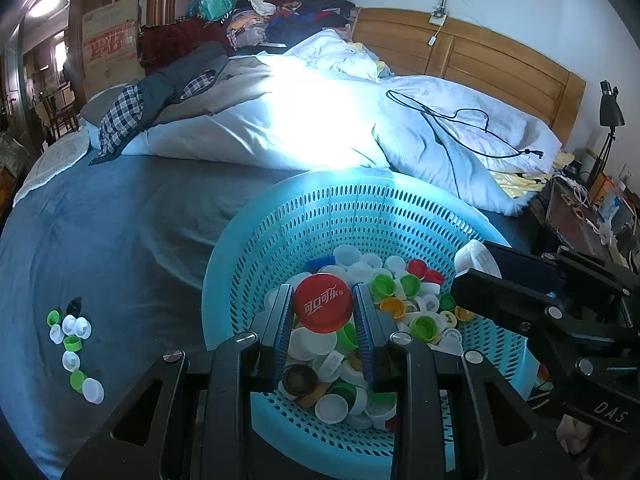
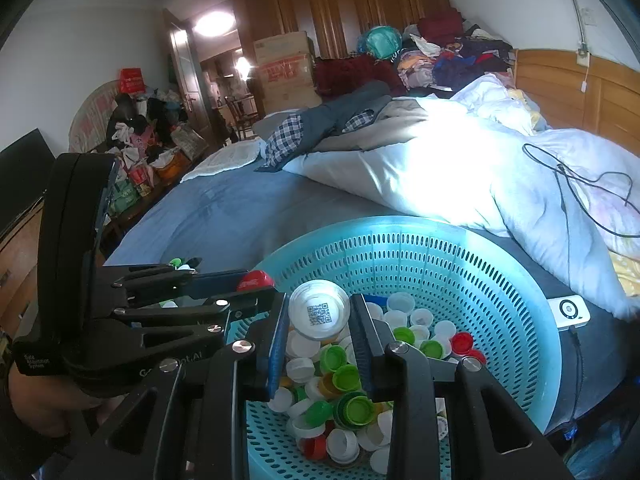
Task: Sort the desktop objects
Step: 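Carry the red cap over the basket and open the left tool while the right tool drops its white cap, then grasp a green cap with the left tool while the right tool grasps a white cap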
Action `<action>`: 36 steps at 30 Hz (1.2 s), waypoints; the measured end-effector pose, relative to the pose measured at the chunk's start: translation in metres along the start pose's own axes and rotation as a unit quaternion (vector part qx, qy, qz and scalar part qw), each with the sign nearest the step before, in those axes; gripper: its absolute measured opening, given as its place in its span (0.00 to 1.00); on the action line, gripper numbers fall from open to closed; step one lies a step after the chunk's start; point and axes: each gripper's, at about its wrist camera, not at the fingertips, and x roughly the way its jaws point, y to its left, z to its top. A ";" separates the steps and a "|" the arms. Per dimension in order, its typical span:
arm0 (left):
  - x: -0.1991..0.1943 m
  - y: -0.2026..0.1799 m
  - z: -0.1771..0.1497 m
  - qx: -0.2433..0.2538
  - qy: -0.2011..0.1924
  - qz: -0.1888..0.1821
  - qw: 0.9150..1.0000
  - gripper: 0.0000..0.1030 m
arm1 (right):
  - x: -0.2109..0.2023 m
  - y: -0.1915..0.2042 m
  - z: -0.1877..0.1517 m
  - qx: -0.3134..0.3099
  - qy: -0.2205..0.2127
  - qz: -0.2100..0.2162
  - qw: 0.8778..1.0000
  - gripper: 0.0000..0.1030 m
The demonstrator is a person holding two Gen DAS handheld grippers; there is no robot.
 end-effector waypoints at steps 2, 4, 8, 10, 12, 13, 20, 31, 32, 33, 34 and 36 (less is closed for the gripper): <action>0.000 0.000 0.000 0.001 0.000 0.000 1.000 0.24 | 0.000 -0.001 0.000 0.000 0.001 -0.001 1.000 0.32; 0.001 0.000 0.000 0.001 0.002 0.001 1.000 0.24 | 0.001 -0.002 -0.001 0.000 0.001 -0.002 1.000 0.32; 0.003 -0.003 -0.001 0.009 0.007 -0.004 1.000 0.25 | 0.000 -0.003 -0.001 0.000 0.000 -0.009 1.000 0.32; 0.002 -0.003 -0.001 0.010 0.004 -0.003 1.000 0.27 | 0.000 -0.006 -0.001 0.003 -0.002 -0.015 1.000 0.43; 0.000 -0.001 -0.001 0.008 -0.003 -0.001 1.000 0.38 | -0.001 -0.007 0.000 0.004 -0.006 -0.020 1.000 0.57; -0.001 0.000 -0.001 0.007 -0.007 0.002 1.000 0.44 | -0.002 -0.007 0.001 0.003 -0.006 -0.021 1.000 0.57; -0.020 0.046 -0.016 -0.023 -0.033 0.031 0.999 0.49 | 0.005 0.011 0.004 -0.012 -0.003 -0.004 1.000 0.58; -0.062 0.247 -0.142 -0.220 -0.011 0.178 0.959 0.49 | 0.098 0.175 -0.028 -0.151 0.077 0.141 0.975 0.60; -0.064 0.259 -0.152 -0.235 -0.009 0.185 0.954 0.49 | 0.115 0.187 -0.033 -0.159 0.088 0.148 0.972 0.60; -0.066 0.268 -0.160 -0.244 -0.006 0.189 0.951 0.49 | 0.133 0.199 -0.037 -0.164 0.099 0.154 0.969 0.60; -0.066 0.275 -0.167 -0.251 -0.004 0.191 0.949 0.49 | 0.155 0.209 -0.040 -0.168 0.111 0.159 0.967 0.60; -0.065 0.283 -0.178 -0.257 -0.001 0.191 0.947 0.49 | 0.192 0.224 -0.044 -0.177 0.129 0.155 0.963 0.60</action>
